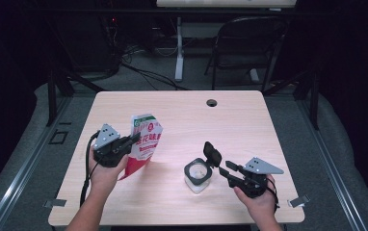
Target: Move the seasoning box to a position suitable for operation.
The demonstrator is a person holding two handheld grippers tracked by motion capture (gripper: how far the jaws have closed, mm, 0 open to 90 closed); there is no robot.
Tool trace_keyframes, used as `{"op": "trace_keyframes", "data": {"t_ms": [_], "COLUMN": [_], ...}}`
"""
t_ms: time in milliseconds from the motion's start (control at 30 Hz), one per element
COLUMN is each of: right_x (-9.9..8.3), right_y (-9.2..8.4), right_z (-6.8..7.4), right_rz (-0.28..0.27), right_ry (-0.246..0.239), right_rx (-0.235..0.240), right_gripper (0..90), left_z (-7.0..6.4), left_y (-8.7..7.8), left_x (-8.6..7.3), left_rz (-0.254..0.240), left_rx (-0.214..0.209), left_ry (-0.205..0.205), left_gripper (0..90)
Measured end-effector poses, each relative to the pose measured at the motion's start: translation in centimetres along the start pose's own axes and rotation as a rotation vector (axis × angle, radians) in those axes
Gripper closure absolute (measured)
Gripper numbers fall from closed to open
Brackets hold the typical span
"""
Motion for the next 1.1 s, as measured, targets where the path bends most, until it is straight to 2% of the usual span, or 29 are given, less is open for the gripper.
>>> {"op": "trace_keyframes", "data": {"t_ms": [200,367,600,900,1100], "right_x": [0.6,0.9,1.3,2.2,3.0], "right_y": [-0.5,-0.6,-0.7,-0.9,-0.9], "right_z": [0.3,0.4,0.7,1.9,2.9], "right_rz": [-0.003,-0.013,-0.018,-0.028,-0.033], "right_ry": [-0.016,0.002,0.018,0.009,-0.011], "right_rx": [0.011,0.035,0.07,0.109,0.139], "right_gripper": [66.6,67.8,70.9,72.9,72.8], "left_z": [-1.1,-1.7,-2.0,-3.1,-3.8], "left_y": [0.8,1.2,0.8,0.4,0.1], "left_x": [0.1,-0.2,-0.7,-1.9,-3.0], "left_rz": [0.007,0.01,0.007,0.011,0.005], "left_rx": [-0.039,-0.068,-0.106,-0.168,-0.21], "left_ry": [0.019,0.031,0.011,0.004,-0.024], "left_gripper": [90.0,90.0,90.0,90.0,90.0]}}
Point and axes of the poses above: each handheld gripper's, and its own axes: y roughly forward along the jaws, x roughly out of its top, z roughly to its left, the point moved 3 cm from there along y, roughly forward along the jaws, and after that the axes turned 2 degrees about y, right-handed, at the moved point
